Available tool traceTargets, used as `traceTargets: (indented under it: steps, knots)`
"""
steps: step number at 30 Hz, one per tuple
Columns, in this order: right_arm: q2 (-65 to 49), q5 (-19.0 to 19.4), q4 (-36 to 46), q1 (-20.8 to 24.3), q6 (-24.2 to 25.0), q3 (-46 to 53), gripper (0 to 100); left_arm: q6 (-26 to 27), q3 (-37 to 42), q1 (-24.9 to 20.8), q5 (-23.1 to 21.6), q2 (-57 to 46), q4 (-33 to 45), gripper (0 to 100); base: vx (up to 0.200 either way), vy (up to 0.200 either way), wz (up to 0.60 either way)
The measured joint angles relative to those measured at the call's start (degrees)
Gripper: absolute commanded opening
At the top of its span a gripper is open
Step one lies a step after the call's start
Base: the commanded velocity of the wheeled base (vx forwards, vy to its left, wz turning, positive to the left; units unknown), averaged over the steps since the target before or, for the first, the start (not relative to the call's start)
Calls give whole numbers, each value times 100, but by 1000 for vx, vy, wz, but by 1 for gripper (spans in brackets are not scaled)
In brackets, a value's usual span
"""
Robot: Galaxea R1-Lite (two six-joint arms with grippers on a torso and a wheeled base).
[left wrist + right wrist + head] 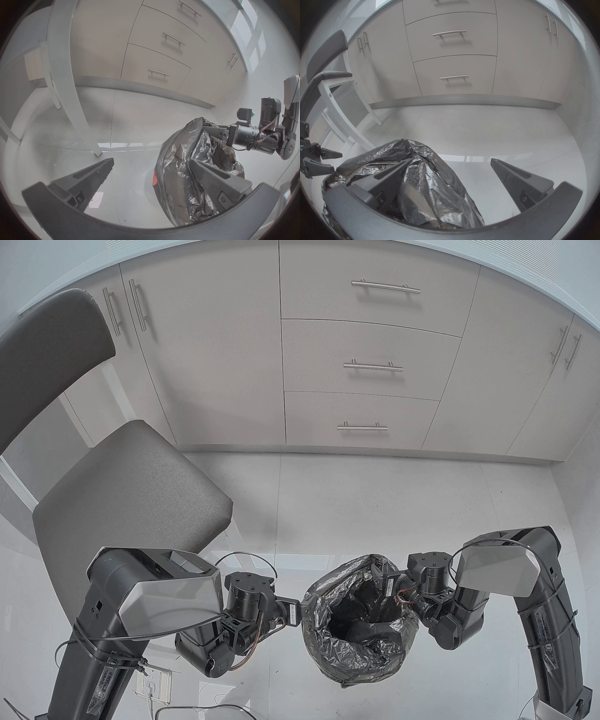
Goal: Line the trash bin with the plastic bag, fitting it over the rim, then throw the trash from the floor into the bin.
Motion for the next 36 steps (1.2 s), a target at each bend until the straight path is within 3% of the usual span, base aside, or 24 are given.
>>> traceTargets:
  steps: [15, 24, 36]
  knots:
    - [-283, 59, 29, 89, 18, 334, 100, -6, 0, -2, 0, 0, -1, 100, 0, 0, 0]
    - [-1298, 1008, 121, 295, -510, 1510, 100, -9, 0, 0, 0, 11, -20, 100, 0, 0, 0]
    - [-1013, 1035, 328, -347, -933, 1187, 100, -6, 0, 2, 7, 24, -28, 100, 0, 0, 0]
